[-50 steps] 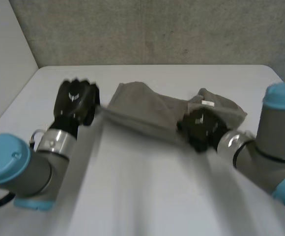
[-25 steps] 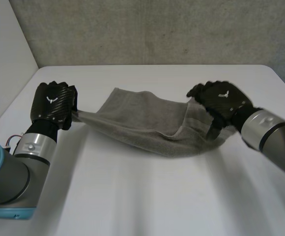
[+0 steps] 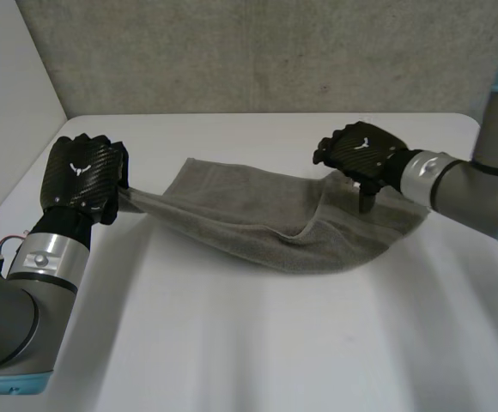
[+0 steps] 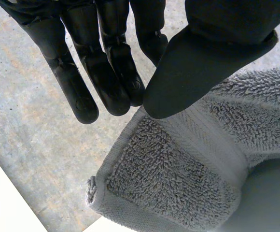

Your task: Fold the towel.

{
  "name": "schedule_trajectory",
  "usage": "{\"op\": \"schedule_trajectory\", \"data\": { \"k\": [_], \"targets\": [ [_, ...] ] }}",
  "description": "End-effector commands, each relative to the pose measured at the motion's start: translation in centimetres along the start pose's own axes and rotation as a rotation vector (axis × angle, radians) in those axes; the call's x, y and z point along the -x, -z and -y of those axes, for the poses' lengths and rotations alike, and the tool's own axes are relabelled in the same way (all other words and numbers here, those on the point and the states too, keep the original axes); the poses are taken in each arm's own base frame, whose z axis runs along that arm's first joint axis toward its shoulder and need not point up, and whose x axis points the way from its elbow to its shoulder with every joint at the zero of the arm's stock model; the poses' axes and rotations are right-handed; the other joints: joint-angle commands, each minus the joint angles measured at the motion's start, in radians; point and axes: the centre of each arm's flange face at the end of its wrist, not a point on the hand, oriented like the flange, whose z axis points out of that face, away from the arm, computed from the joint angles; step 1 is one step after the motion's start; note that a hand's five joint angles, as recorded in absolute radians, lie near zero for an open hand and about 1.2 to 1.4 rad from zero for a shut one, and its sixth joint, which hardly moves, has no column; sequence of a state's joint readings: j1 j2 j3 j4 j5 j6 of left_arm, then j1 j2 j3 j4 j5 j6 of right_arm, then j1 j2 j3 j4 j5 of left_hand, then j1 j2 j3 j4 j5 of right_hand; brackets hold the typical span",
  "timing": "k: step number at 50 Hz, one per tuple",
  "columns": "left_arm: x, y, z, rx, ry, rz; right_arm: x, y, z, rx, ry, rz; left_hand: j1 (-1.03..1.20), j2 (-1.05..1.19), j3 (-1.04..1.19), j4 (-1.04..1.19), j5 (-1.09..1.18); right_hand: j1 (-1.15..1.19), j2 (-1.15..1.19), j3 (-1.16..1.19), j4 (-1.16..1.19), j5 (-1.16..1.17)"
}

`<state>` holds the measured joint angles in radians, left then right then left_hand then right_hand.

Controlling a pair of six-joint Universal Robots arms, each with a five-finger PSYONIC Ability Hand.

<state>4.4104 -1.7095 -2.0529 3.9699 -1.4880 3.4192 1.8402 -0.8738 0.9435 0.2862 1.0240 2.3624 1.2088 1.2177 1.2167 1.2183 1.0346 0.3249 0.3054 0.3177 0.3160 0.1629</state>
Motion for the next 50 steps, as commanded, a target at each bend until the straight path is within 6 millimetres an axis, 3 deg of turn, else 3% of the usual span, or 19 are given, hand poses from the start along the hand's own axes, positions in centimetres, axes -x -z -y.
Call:
{"op": "schedule_trajectory", "data": {
  "k": [1, 7, 10, 13, 15, 20, 27, 35, 37, 38, 40, 43, 45, 46, 48, 49, 50],
  "targets": [
    [0.0, 0.0, 0.0, 0.0, 0.0, 0.0, 2.9, -4.2, -3.1, 0.026, 0.137, 0.059, 0.187, 0.179, 0.18, 0.178, 0.187, 0.042, 0.061, 0.049, 0.051, 0.029],
    [-0.2, 0.2, -0.1, 0.005, 0.001, -0.006, 4.0, -5.7, -5.2, 0.071, 0.191, 0.059, 0.187, 0.179, 0.18, 0.178, 0.187, 0.077, 0.097, 0.084, 0.086, 0.065],
    [-0.2, 0.2, -0.1, 0.004, 0.001, -0.008, 4.2, -6.7, -6.1, 0.083, 0.228, 0.047, 0.187, 0.179, 0.18, 0.178, 0.187, 0.27, 0.289, 0.277, 0.279, 0.257],
    [-0.3, 0.2, -0.1, 0.004, 0.002, -0.009, 3.8, -6.8, -5.9, 0.082, 0.238, 0.025, 0.187, 0.179, 0.18, 0.178, 0.187, 0.429, 0.449, 0.437, 0.438, 0.417],
    [-0.2, 0.2, 0.0, 0.003, 0.002, -0.009, 3.2, -6.8, -5.5, 0.08, 0.247, 0.002, 0.187, 0.179, 0.18, 0.178, 0.187, 0.754, 0.773, 0.761, 0.763, 0.741],
    [-0.2, 0.2, 0.0, 0.003, 0.001, -0.009, 2.6, -6.5, -5.2, 0.087, 0.25, -0.019, 0.187, 0.179, 0.18, 0.178, 0.187, 0.998, 1.017, 1.005, 1.007, 0.985],
    [-0.1, 0.2, 0.0, 0.002, 0.001, -0.005, 2.1, -5.7, -4.9, 0.095, 0.242, -0.02, 0.187, 0.179, 0.18, 0.178, 0.187, 1.071, 1.091, 1.079, 1.08, 1.059],
    [0.0, 0.1, -0.1, 0.002, -0.002, -0.001, 1.7, -2.5, -3.1, 0.115, 0.209, -0.018, 0.187, 0.179, 0.18, 0.178, 0.187, 1.071, 1.091, 1.079, 1.08, 1.059],
    [0.0, 0.1, -0.1, 0.004, -0.002, 0.0, 0.3, -0.2, -2.5, 0.136, 0.161, -0.054, 0.187, 0.179, 0.18, 0.178, 0.187, 1.071, 1.091, 1.079, 1.08, 1.059],
    [0.1, 0.0, -0.1, 0.003, -0.004, 0.002, 0.3, -0.2, -2.5, 0.136, 0.161, -0.055, 0.187, 0.179, 0.18, 0.178, 0.187, 1.071, 1.091, 1.079, 1.08, 1.059],
    [0.2, -0.1, -0.1, 0.004, -0.004, 0.006, -1.3, 2.9, -1.9, 0.158, 0.094, -0.11, 0.187, 0.179, 0.18, 0.178, 0.187, 1.071, 1.091, 1.079, 1.08, 1.059],
    [0.5, -0.2, -0.2, 0.003, -0.009, 0.014, -1.8, 4.3, -1.8, 0.17, 0.065, -0.126, 0.187, 0.179, 0.18, 0.178, 0.187, 1.071, 1.091, 1.079, 1.08, 1.059],
    [0.6, -0.2, -0.2, 0.005, -0.013, 0.019, -2.1, 6.7, -2.1, 0.207, 0.019, -0.148, 0.187, 0.179, 0.18, 0.178, 0.187, 1.071, 1.091, 1.079, 1.08, 1.059],
    [0.7, -0.3, -0.1, 0.004, -0.018, 0.021, -2.1, 6.7, -2.1, 0.207, 0.018, -0.148, 0.187, 0.179, 0.18, 0.178, 0.187, 1.071, 1.091, 1.079, 1.08, 1.059],
    [0.7, -0.2, 0.0, 0.006, -0.019, 0.02, -2.3, 9.2, -2.1, 0.238, -0.007, -0.183, 0.187, 0.179, 0.18, 0.178, 0.187, 1.071, 1.091, 1.079, 1.08, 1.059],
    [0.7, -0.1, 0.2, 0.011, -0.021, 0.019, -2.3, 9.2, -2.1, 0.238, -0.007, -0.183, 0.187, 0.179, 0.18, 0.178, 0.187, 1.071, 1.091, 1.079, 1.08, 1.059],
    [0.7, -0.1, 0.2, 0.011, -0.021, 0.019, -2.4, 10.5, -2.2, 0.252, -0.018, -0.202, 0.187, 0.179, 0.18, 0.178, 0.187, 1.071, 1.091, 1.079, 1.08, 1.059]
  ]
}}
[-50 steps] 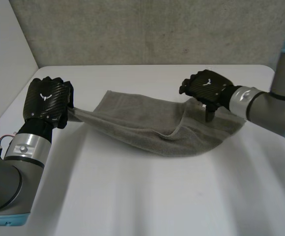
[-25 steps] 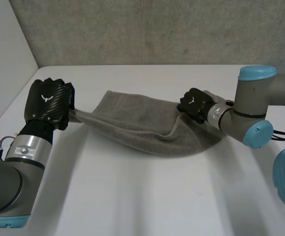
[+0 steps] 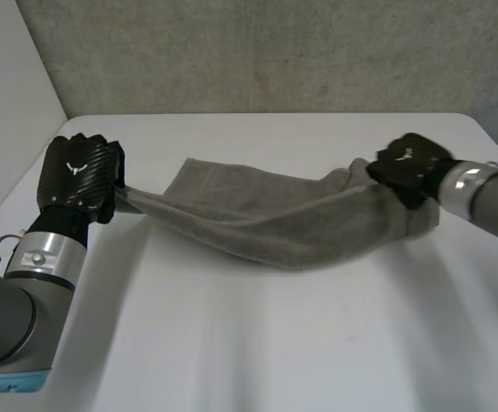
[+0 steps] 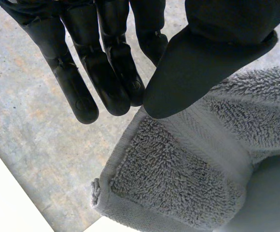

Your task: Fold the towel.

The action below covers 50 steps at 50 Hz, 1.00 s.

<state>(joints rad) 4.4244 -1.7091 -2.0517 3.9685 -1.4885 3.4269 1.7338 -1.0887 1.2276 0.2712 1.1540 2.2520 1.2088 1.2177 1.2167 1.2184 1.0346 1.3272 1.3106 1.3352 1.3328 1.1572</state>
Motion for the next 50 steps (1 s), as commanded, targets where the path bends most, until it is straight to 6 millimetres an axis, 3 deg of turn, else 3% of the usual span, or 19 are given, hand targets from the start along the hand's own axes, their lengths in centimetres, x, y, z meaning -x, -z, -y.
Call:
{"op": "schedule_trajectory", "data": {
  "k": [1, 5, 8, 13, 18, 24, 29, 34, 40, 43, 45, 46, 48, 50],
  "targets": [
    [0.3, 0.3, 0.5, 0.015, -0.011, 0.001, -1.2, 4.9, -1.2, 0.069, -0.069, -0.062, 0.187, 0.179, 0.18, 0.178, 0.187, 0.069, 0.086, 0.061, 0.063, 0.065],
    [0.4, 0.8, 0.9, 0.05, -0.008, -0.008, -1.4, 8.2, -2.4, 0.124, -0.111, -0.115, 0.187, 0.179, 0.18, 0.178, 0.187, 0.069, 0.086, 0.061, 0.063, 0.065],
    [0.4, 1.5, 1.1, 0.095, -0.004, -0.021, -1.3, 9.1, -2.5, 0.13, -0.119, -0.124, 0.187, 0.179, 0.18, 0.178, 0.187, 0.069, 0.086, 0.061, 0.063, 0.065],
    [0.5, 2.9, 1.7, 0.158, -0.009, -0.041, -0.5, 12.4, -2.4, 0.174, -0.182, -0.07, 0.187, 0.179, 0.18, 0.178, 0.187, 0.069, 0.086, 0.061, 0.063, 0.065],
    [0.5, 4.7, 2.9, 0.208, -0.067, -0.07, -0.1, 13.8, -2.0, 0.188, -0.194, 0.023, 0.187, 0.179, 0.18, 0.178, 0.187, 0.069, 0.086, 0.061, 0.063, 0.065],
    [0.4, 5.1, 3.4, 0.209, -0.103, -0.081, -0.4, 14.3, -1.9, 0.193, -0.161, 0.063, 0.187, 0.179, 0.18, 0.178, 0.187, 0.069, 0.086, 0.061, 0.063, 0.065],
    [0.2, 4.6, 2.5, 0.235, -0.111, -0.094, -0.3, 12.6, -3.7, 0.227, -0.178, 0.133, 0.187, 0.179, 0.18, 0.178, 0.187, 0.069, 0.086, 0.061, 0.063, 0.065],
    [-0.6, 2.9, -0.8, 0.334, -0.123, -0.134, -0.6, 10.4, -5.3, 0.245, -0.219, 0.18, 0.187, 0.179, 0.18, 0.178, 0.187, 0.069, 0.086, 0.061, 0.063, 0.065],
    [-1.2, 1.4, -3.0, 0.378, -0.165, -0.161, -0.7, 7.7, -6.4, 0.244, -0.245, 0.193, 0.187, 0.179, 0.18, 0.178, 0.187, 0.069, 0.086, 0.061, 0.063, 0.065],
    [-1.5, 0.0, -4.0, 0.383, -0.185, -0.17, -0.8, 6.9, -6.5, 0.24, -0.244, 0.184, 0.187, 0.179, 0.18, 0.178, 0.187, 0.069, 0.086, 0.061, 0.063, 0.065],
    [-2.2, -1.7, -4.7, 0.361, -0.188, -0.181, -1.2, 5.2, -6.7, 0.234, -0.242, 0.148, 0.187, 0.179, 0.18, 0.178, 0.187, 0.069, 0.086, 0.061, 0.063, 0.065],
    [-2.2, -1.7, -4.7, 0.361, -0.188, -0.181, -1.2, 5.2, -6.7, 0.234, -0.242, 0.148, 0.187, 0.179, 0.18, 0.178, 0.187, 0.069, 0.086, 0.061, 0.063, 0.065],
    [-2.8, -2.7, -4.8, 0.341, -0.19, -0.186, -1.6, 3.3, -6.7, 0.213, -0.233, 0.105, 0.187, 0.179, 0.18, 0.178, 0.187, 0.069, 0.086, 0.061, 0.063, 0.065],
    [-3.7, -4.8, -4.9, 0.292, -0.192, -0.192, -1.7, 2.5, -6.9, 0.2, -0.234, 0.08, 0.187, 0.179, 0.18, 0.178, 0.187, 0.069, 0.086, 0.061, 0.063, 0.065]
  ]
}}
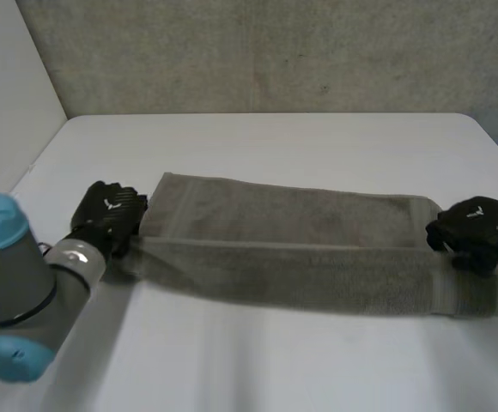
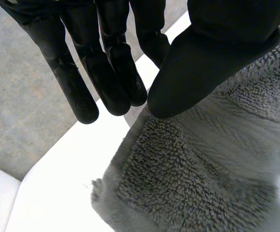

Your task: Fold the towel.

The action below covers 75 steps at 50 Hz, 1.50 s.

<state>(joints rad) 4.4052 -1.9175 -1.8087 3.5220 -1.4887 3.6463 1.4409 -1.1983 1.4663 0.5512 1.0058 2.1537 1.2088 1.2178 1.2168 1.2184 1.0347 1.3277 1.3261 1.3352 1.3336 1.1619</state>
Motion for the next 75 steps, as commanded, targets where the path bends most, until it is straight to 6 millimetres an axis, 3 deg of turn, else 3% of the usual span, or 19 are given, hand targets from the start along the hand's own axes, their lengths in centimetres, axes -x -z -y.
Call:
{"op": "schedule_trajectory", "data": {
  "k": [1, 11, 23, 24, 25, 26, 27, 28, 29, 30, 32, 37, 40, 47, 52, 61, 66, 71, 75],
  "targets": [
    [-1.1, -4.2, 1.2, -0.08, -0.019, -0.006, -1.2, -3.3, 0.9, -0.05, 0.003, -0.083, 0.187, 0.178, 0.18, 0.178, 0.187, 0.069, 0.07, 0.061, 0.063, 0.06],
    [-1.5, -12.2, 3.0, -0.259, -0.033, 0.077, -3.6, -8.1, 1.4, -0.181, 0.001, -0.313, 0.187, 0.178, 0.18, 0.178, 0.187, 0.069, 0.07, 0.061, 0.063, 0.06],
    [-2.9, -16.3, 2.6, -0.422, -0.038, 0.141, -4.9, -11.6, 1.1, -0.257, 0.058, -0.472, 0.187, 0.178, 0.18, 0.178, 0.187, 0.069, 0.07, 0.061, 0.063, 0.06],
    [-3.0, -16.5, 2.5, -0.44, -0.037, 0.149, -4.8, -12.1, 0.8, -0.255, 0.059, -0.471, 0.187, 0.178, 0.18, 0.178, 0.187, -0.233, -0.231, -0.24, -0.239, -0.241],
    [-3.1, -16.6, 2.4, -0.454, -0.038, 0.153, -4.6, -12.7, 0.4, -0.244, 0.054, -0.465, 0.187, 0.178, 0.18, 0.178, 0.187, -1.035, -1.033, -1.042, -1.041, -1.044],
    [-3.1, -16.6, 2.4, -0.454, -0.038, 0.153, -4.6, -12.7, 0.4, -0.244, 0.054, -0.465, 0.187, 0.178, 0.18, 0.178, 0.187, -1.043, -1.041, -1.05, -1.049, -1.052],
    [-3.3, -16.6, 2.2, -0.458, -0.038, 0.152, -4.6, -13.1, 0.0, -0.233, 0.048, -0.463, -0.33, -0.338, -0.337, -0.339, -0.33, -1.153, -1.152, -1.161, -1.159, -1.162],
    [-3.3, -16.6, 2.2, -0.458, -0.038, 0.152, -4.6, -13.3, -0.2, -0.225, 0.044, -0.471, -0.335, -0.344, -0.343, -0.344, -0.335, -1.153, -1.152, -1.161, -1.159, -1.162],
    [-3.5, -16.5, 2.0, -0.457, -0.039, 0.151, -4.6, -13.3, -0.2, -0.225, 0.044, -0.471, -0.756, -0.765, -0.764, -0.766, -0.757, -1.153, -1.152, -1.161, -1.159, -1.162],
    [-4.1, -16.4, 1.8, -0.455, -0.04, 0.142, -4.6, -13.3, -0.2, -0.219, 0.042, -0.476, -0.958, -0.967, -0.966, -0.968, -0.958, -1.153, -1.152, -1.161, -1.159, -1.162],
    [-4.4, -16.2, 1.5, -0.453, -0.04, 0.136, -4.5, -13.4, -0.3, -0.212, 0.038, -0.48, -1.033, -1.042, -1.041, -1.042, -1.033, -1.153, -1.152, -1.161, -1.159, -1.162],
    [-4.5, -15.8, 1.8, -0.481, -0.04, 0.151, -4.4, -12.7, 0.6, -0.23, 0.039, -0.488, -1.034, -1.042, -1.041, -1.043, -1.034, -1.153, -1.152, -1.161, -1.159, -1.162],
    [-4.6, -15.6, 1.4, -0.473, -0.04, 0.152, -5.4, -9.8, 3.1, -0.298, 0.018, -0.532, -1.031, -1.04, -1.038, -1.04, -1.031, -1.153, -1.152, -1.161, -1.159, -1.162],
    [-2.6, -13.6, 3.1, -0.462, -0.04, 0.167, -5.7, -5.3, 5.8, -0.375, -0.028, -0.572, -1.028, -1.037, -1.036, -1.037, -1.028, -1.153, -1.152, -1.161, -1.159, -1.162],
    [0.3, -9.6, 4.2, -0.375, -0.015, 0.157, -4.6, -2.2, 6.7, -0.391, -0.056, -0.569, -1.028, -1.037, -1.036, -1.037, -1.028, -1.153, -1.152, -1.161, -1.159, -1.162],
    [2.0, -4.0, 6.4, -0.287, 0.166, 0.095, -3.1, 0.0, 4.0, -0.222, -0.197, -0.45, -1.028, -1.037, -1.036, -1.037, -1.028, -1.153, -1.152, -1.161, -1.159, -1.162],
    [2.8, -1.5, 5.9, -0.175, 0.319, 0.063, -2.3, -0.1, 2.5, -0.185, -0.283, -0.337, -1.025, -1.034, -1.033, -1.034, -1.025, -1.153, -1.152, -1.161, -1.159, -1.162],
    [1.6, 0.7, 4.0, -0.021, 0.424, 0.005, -2.1, -0.5, 0.5, -0.158, -0.33, -0.288, -1.025, -1.034, -1.033, -1.034, -1.025, -1.153, -1.152, -1.161, -1.159, -1.162],
    [1.1, 1.2, 2.9, 0.018, 0.427, -0.004, -1.8, -2.5, -1.8, -0.135, -0.356, -0.268, -1.028, -1.037, -1.036, -1.037, -1.028, -1.093, -1.092, -1.101, -1.099, -1.102]
  ]
}}
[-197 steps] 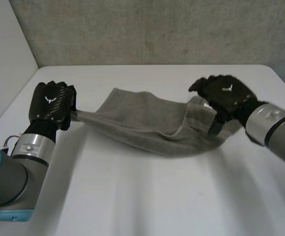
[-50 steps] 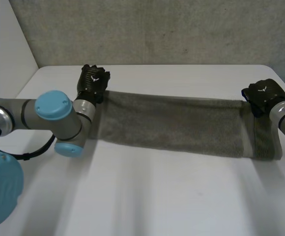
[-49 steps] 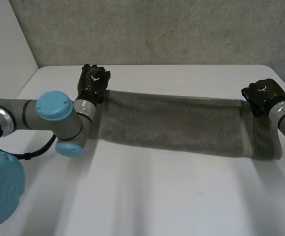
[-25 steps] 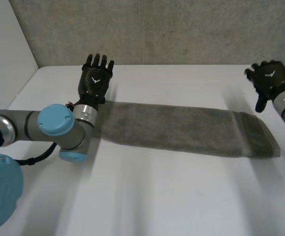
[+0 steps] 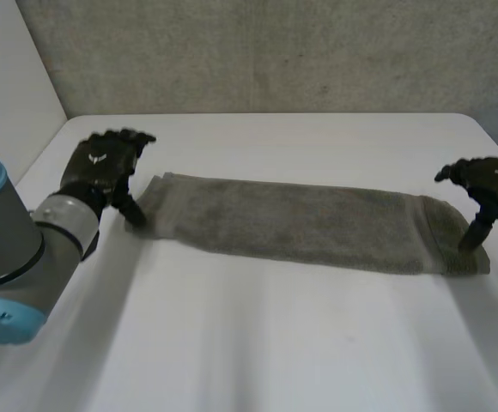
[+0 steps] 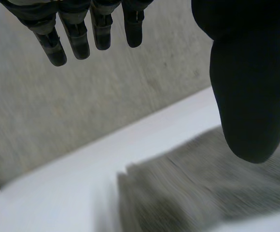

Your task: Fold the towel.

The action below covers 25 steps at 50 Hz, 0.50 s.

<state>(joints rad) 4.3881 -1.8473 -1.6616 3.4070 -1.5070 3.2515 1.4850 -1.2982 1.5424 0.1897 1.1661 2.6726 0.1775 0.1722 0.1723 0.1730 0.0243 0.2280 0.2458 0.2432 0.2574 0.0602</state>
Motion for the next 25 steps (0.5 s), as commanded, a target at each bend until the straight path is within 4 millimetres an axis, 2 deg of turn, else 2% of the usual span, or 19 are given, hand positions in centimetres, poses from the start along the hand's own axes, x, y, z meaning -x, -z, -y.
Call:
{"op": "schedule_trajectory", "data": {
  "k": [1, 3, 11, 18, 20, 22, 23, 24, 25],
  "targets": [
    [-0.3, 1.7, -2.6, 0.123, 0.045, -0.01, -0.1, -1.6, -3.4, 0.042, -0.042, 0.033, 0.004, 0.009, 0.009, 0.008, -0.018, 0.007, -0.011, -0.008, -0.023, 0.0],
    [-0.3, 1.8, -2.9, 0.125, 0.048, -0.008, -0.1, -2.6, -4.8, 0.055, -0.044, 0.028, 0.004, 0.009, 0.009, 0.008, -0.018, 0.08, 0.062, 0.064, 0.05, 0.073],
    [-0.2, 1.9, -3.7, 0.116, 0.05, -0.001, 0.0, -4.3, -7.0, 0.086, -0.042, 0.039, 0.004, 0.009, 0.009, 0.008, -0.018, 0.145, 0.127, 0.129, 0.115, 0.138],
    [-0.4, 2.1, -3.9, 0.113, 0.051, -0.018, 0.1, -4.7, -7.8, 0.097, -0.014, 0.044, 0.001, 0.006, 0.006, 0.005, -0.021, 0.244, 0.227, 0.229, 0.215, 0.238],
    [-0.7, 2.2, -3.8, 0.109, 0.051, -0.04, 0.1, -4.8, -7.9, 0.1, -0.013, 0.046, 0.001, 0.006, 0.006, 0.005, -0.021, 0.338, 0.321, 0.323, 0.309, 0.332],
    [-0.9, 2.2, -3.8, 0.109, 0.052, -0.063, 0.0, -5.1, -8.1, 0.096, -0.006, 0.042, 0.001, 0.006, 0.006, 0.005, -0.021, 0.665, 0.647, 0.65, 0.636, 0.659],
    [-1.3, 2.4, -3.9, 0.112, 0.054, -0.093, 0.0, -5.1, -8.1, 0.096, -0.006, 0.042, 0.004, 0.009, 0.009, 0.008, -0.018, 0.667, 0.649, 0.652, 0.638, 0.66],
    [-1.3, 2.4, -3.9, 0.112, 0.054, -0.093, -0.5, -5.3, -8.1, 0.09, -0.003, 0.024, 0.004, 0.009, 0.009, 0.008, -0.018, 1.156, 1.138, 1.14, 1.126, 1.149],
    [-1.3, 2.4, -3.9, 0.112, 0.054, -0.093, -1.3, -5.3, -8.2, 0.09, -0.005, -0.005, 0.004, 0.009, 0.009, 0.008, -0.018, 1.168, 1.15, 1.153, 1.139, 1.161]
  ]
}}
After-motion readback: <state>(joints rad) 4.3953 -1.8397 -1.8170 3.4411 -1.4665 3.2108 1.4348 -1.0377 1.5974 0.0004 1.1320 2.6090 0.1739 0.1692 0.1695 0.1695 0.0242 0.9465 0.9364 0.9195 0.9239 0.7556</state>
